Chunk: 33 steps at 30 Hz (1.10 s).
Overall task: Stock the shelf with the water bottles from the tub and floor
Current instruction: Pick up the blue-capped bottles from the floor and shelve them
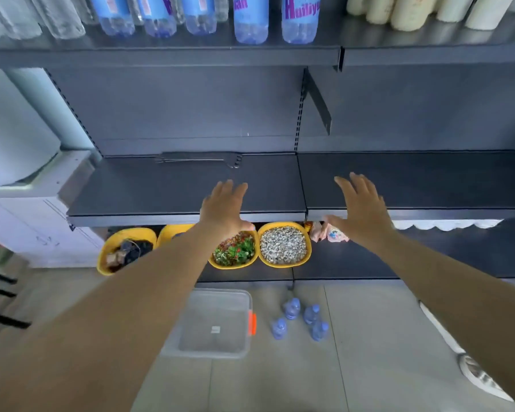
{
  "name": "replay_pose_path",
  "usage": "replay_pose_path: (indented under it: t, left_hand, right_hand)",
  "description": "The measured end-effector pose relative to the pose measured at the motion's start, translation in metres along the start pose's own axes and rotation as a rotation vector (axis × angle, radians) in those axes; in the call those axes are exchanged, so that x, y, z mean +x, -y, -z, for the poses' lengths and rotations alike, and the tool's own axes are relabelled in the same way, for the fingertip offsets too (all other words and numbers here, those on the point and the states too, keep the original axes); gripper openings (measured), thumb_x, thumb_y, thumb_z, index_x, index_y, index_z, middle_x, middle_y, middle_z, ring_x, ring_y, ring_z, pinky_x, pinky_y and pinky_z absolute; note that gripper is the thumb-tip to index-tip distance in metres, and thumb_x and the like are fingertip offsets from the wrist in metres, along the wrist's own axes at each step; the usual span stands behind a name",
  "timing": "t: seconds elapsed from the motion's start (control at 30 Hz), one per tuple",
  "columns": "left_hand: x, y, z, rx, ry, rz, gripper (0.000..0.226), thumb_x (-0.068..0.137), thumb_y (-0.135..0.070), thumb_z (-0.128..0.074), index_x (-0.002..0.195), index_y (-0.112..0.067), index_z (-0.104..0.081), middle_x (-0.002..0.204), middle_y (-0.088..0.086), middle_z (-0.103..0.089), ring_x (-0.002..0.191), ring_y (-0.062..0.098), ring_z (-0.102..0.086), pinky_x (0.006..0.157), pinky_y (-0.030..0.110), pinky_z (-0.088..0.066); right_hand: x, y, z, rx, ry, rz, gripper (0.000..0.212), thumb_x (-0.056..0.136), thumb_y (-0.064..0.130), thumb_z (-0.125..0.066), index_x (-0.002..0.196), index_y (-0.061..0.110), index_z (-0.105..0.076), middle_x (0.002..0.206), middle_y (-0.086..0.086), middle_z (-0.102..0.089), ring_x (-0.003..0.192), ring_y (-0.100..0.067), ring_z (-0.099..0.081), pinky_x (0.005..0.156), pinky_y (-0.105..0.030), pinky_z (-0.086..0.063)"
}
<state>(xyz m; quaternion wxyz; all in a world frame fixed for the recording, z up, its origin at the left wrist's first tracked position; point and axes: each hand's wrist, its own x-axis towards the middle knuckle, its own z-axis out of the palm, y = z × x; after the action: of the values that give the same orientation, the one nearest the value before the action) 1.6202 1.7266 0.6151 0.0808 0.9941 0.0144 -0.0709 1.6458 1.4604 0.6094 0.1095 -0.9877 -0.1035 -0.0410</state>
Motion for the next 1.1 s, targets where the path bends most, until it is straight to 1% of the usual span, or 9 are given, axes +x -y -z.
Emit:
replay_pose_path:
  t: [0.1,0.23,0.33,0.4,0.57,0.7,0.83,0.97,1.1]
  left_hand:
    - [0.000,-0.014,-0.068,-0.024,0.076,0.034,0.098,0.075,-0.049,-0.070,0.149,-0.024,-0.011,0.157,0.008,-0.010,0.146,0.028,-0.008,0.114,0.048,-0.025]
    - [0.000,-0.039,-0.160,-0.083,0.189,0.088,0.098,0.075,-0.048,-0.070,0.149,-0.025,-0.010,0.158,0.008,-0.009,0.145,0.028,-0.009,0.114,0.045,-0.025]
    - [-0.004,-0.058,-0.230,-0.141,0.264,0.155,0.099,0.075,-0.048,-0.070,0.149,-0.023,-0.009,0.158,0.008,-0.009,0.146,0.025,-0.009,0.114,0.041,-0.024]
    - [-0.008,-0.069,-0.280,-0.199,0.330,0.221,0.098,0.077,-0.047,-0.069,0.150,-0.024,-0.008,0.158,0.007,-0.006,0.146,0.024,-0.007,0.114,0.038,-0.022]
    - [-0.016,-0.081,-0.405,-0.317,0.438,0.338,0.101,0.076,-0.048,-0.069,0.150,-0.029,-0.004,0.159,0.004,-0.005,0.146,0.021,-0.008,0.115,0.035,-0.021]
    - [-0.008,-0.079,-0.498,-0.377,0.458,0.387,0.101,0.075,-0.045,-0.071,0.150,-0.027,-0.005,0.158,0.004,-0.009,0.146,0.021,-0.011,0.115,0.036,-0.022]
    - [0.011,-0.067,-0.590,-0.473,0.446,0.460,0.104,0.074,-0.043,-0.073,0.150,-0.024,-0.005,0.158,0.006,-0.013,0.145,0.022,-0.015,0.115,0.036,-0.022]
    - [0.032,-0.054,-0.673,-0.571,0.400,0.517,0.104,0.074,-0.038,-0.075,0.150,-0.017,-0.007,0.156,0.004,-0.018,0.144,0.020,-0.019,0.114,0.033,-0.021]
    - [0.056,-0.038,-0.739,-0.667,0.350,0.627,0.104,0.074,-0.038,-0.075,0.150,-0.017,-0.008,0.156,0.004,-0.022,0.142,0.022,-0.024,0.113,0.033,-0.024]
  right_hand:
    - [-0.014,-0.031,-0.052,0.014,0.067,-0.009,0.083,0.080,0.048,-0.066,0.146,0.021,-0.023,0.156,-0.010,-0.017,0.145,-0.029,-0.012,0.112,-0.049,-0.025]
    - [-0.029,-0.078,-0.115,0.073,0.174,-0.009,0.084,0.076,0.046,-0.070,0.144,0.022,-0.027,0.152,-0.007,-0.023,0.140,-0.028,-0.021,0.105,-0.051,-0.032]
    - [-0.041,-0.115,-0.168,0.103,0.281,-0.021,0.084,0.080,0.046,-0.067,0.147,0.023,-0.021,0.156,-0.006,-0.017,0.142,-0.027,-0.016,0.108,-0.049,-0.028]
    - [-0.052,-0.139,-0.208,0.107,0.344,-0.047,0.084,0.081,0.049,-0.064,0.148,0.023,-0.019,0.157,-0.007,-0.014,0.144,-0.026,-0.013,0.110,-0.044,-0.026]
    - [-0.093,-0.191,-0.314,0.151,0.457,-0.125,0.082,0.081,0.050,-0.062,0.147,0.023,-0.021,0.156,-0.004,-0.016,0.143,-0.022,-0.014,0.108,-0.041,-0.028]
    - [-0.119,-0.223,-0.403,0.201,0.543,-0.186,0.085,0.080,0.050,-0.064,0.147,0.022,-0.021,0.155,-0.005,-0.019,0.143,-0.022,-0.015,0.111,-0.041,-0.026]
    - [-0.134,-0.244,-0.493,0.283,0.579,-0.238,0.088,0.077,0.047,-0.070,0.146,0.018,-0.024,0.152,-0.008,-0.025,0.141,-0.024,-0.020,0.112,-0.039,-0.027]
    - [-0.137,-0.255,-0.575,0.425,0.536,-0.355,0.085,0.076,0.037,-0.074,0.144,0.015,-0.029,0.145,-0.007,-0.033,0.134,-0.024,-0.030,0.109,-0.032,-0.026]
    - [-0.135,-0.263,-0.648,0.595,0.476,-0.543,0.085,0.076,0.035,-0.074,0.144,0.020,-0.026,0.147,-0.001,-0.029,0.135,-0.017,-0.030,0.111,-0.030,-0.028]
